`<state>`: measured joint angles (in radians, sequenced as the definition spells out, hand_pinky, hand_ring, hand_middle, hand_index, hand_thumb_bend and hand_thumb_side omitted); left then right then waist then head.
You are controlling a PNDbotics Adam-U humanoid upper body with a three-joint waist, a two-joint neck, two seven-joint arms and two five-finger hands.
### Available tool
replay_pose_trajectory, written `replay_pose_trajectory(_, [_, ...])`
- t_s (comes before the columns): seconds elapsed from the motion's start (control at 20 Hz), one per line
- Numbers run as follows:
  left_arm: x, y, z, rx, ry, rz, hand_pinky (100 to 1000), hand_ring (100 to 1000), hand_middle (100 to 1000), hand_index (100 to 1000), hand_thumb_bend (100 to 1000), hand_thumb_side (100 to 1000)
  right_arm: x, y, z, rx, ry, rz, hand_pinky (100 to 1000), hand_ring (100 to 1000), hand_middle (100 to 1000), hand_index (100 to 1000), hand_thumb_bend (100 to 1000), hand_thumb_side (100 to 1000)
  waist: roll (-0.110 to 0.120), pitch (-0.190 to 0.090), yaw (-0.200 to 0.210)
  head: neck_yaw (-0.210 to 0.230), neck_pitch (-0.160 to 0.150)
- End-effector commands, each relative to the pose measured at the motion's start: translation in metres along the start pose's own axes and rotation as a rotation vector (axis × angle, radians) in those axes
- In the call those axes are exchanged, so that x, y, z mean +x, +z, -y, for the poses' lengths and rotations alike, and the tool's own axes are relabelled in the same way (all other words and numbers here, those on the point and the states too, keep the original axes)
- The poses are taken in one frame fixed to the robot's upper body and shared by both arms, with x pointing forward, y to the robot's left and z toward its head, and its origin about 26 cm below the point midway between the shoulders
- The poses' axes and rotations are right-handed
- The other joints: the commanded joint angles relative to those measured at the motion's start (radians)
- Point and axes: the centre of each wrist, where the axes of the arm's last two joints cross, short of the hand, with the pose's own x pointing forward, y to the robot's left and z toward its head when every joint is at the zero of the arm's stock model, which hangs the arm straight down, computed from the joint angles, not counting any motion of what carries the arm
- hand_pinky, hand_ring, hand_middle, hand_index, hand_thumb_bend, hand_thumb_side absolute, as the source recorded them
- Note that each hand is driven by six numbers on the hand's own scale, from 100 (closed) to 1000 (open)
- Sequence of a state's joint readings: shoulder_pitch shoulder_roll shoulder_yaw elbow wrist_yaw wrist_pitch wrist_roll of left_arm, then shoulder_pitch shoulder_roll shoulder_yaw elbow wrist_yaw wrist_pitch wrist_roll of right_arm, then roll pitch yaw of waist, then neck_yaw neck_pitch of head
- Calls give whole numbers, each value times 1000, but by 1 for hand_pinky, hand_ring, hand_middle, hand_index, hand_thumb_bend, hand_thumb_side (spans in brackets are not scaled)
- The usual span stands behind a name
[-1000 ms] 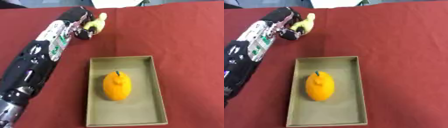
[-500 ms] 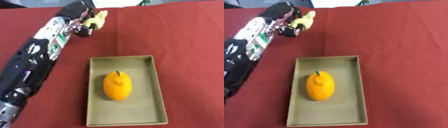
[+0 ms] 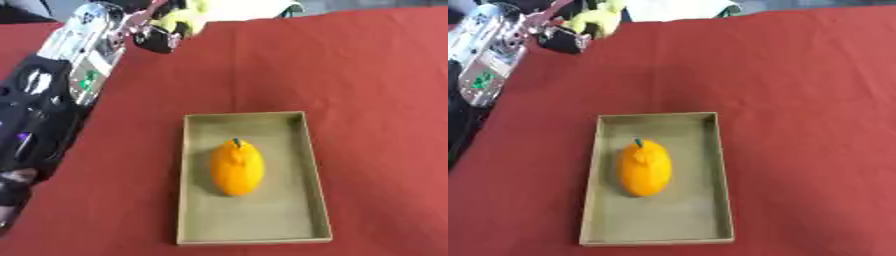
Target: Pick up objects on the table and place them in the box.
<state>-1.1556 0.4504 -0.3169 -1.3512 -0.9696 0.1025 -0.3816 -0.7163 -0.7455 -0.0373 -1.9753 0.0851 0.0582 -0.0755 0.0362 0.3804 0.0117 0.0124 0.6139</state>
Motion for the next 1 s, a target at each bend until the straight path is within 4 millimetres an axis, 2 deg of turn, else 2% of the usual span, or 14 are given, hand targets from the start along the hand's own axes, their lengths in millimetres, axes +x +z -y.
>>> replay_pose_trajectory(0.05, [1, 10, -22, 30, -6, 28, 361, 461, 401, 629, 100, 100, 3, -3, 10, -9, 31, 13, 753, 724, 692, 867, 122, 947, -1, -31, 2, -6, 11])
replay_pose_trajectory(0.25, [19, 41, -37, 53, 63, 178, 353, 456, 397, 626, 100, 100, 1, -2, 11, -3, 37, 7, 753, 725, 694, 867, 122, 943, -1, -54, 22, -19, 31])
replay_pose_trajectory(0.65, [67, 98, -65, 68, 97, 402, 357, 460, 400, 624, 100, 100, 0, 0, 12, -6, 49, 0, 753, 724, 697, 867, 130, 940, -5, -67, 42, -32, 50])
replay_pose_trajectory(0.8, [78, 103, -64, 61, 92, 458, 357, 460, 399, 624, 100, 100, 0, 1, 12, -6, 52, -4, 752, 724, 697, 867, 131, 942, -9, -66, 46, -32, 56])
replay_pose_trajectory(1.0, [86, 104, -51, 39, 110, 485, 358, 462, 405, 625, 100, 100, -1, 2, 13, -14, 56, -9, 752, 723, 696, 866, 131, 946, -15, -58, 53, -30, 63])
